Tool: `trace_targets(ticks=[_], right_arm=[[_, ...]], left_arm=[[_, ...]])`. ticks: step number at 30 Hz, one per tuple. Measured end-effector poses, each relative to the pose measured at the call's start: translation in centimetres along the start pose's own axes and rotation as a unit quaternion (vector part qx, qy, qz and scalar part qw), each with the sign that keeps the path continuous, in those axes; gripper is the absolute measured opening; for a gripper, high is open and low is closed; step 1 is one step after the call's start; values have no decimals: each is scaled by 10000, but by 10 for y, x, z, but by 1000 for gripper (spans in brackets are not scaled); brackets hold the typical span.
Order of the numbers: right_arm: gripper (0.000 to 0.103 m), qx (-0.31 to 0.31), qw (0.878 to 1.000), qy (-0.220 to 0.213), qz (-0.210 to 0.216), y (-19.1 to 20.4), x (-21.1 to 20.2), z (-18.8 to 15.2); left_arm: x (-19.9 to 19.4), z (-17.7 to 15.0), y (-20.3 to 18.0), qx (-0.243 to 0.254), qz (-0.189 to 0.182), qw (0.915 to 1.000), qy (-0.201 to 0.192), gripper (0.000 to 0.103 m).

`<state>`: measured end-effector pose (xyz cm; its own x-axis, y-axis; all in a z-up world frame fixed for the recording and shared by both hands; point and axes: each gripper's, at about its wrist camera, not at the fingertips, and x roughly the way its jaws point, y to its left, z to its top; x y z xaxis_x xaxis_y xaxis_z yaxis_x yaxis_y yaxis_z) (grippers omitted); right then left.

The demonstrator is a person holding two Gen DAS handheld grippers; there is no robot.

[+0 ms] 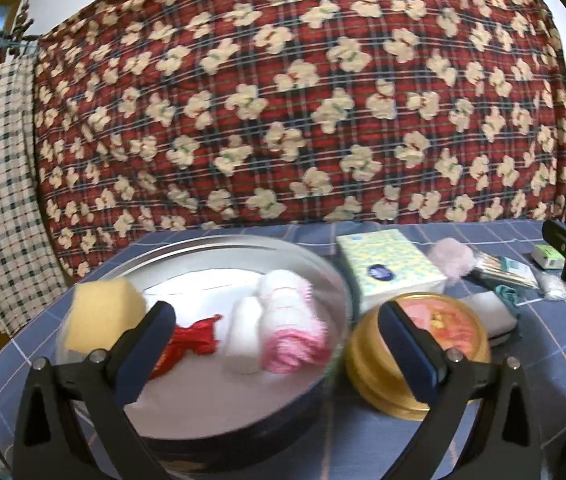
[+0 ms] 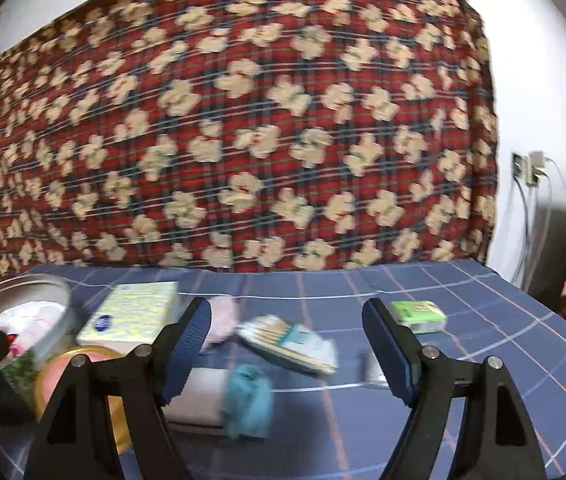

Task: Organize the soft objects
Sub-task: 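Withdraw both tools from the tray back toward the remaining items, then grasp the clear plastic bag with the right tool and lift it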

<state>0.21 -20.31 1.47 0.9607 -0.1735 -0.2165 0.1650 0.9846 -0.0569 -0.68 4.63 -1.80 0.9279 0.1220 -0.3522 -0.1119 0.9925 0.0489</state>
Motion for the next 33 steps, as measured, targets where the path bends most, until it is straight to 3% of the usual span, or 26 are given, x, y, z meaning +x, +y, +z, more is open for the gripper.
trace_targets(ticks=[17,24,29,33], right_arm=[[80,451,9944,179,-940,-100,9,1],[80,849,9876,515,-1219,-146,18,-2],[80,1121,9831,1068,-980,-167,37,-7],[80,974,9814,1526,-642,-157,57,-9]], left_arm=[[-9,5,-85,811,-724,9940,-120,103],[-11,6,-112,997,-1012,9899,-43,103],[-11,6,-136,1040,-1352,9853,106,103],[-11,6,-153,1045,-1584,9815,251,103]])
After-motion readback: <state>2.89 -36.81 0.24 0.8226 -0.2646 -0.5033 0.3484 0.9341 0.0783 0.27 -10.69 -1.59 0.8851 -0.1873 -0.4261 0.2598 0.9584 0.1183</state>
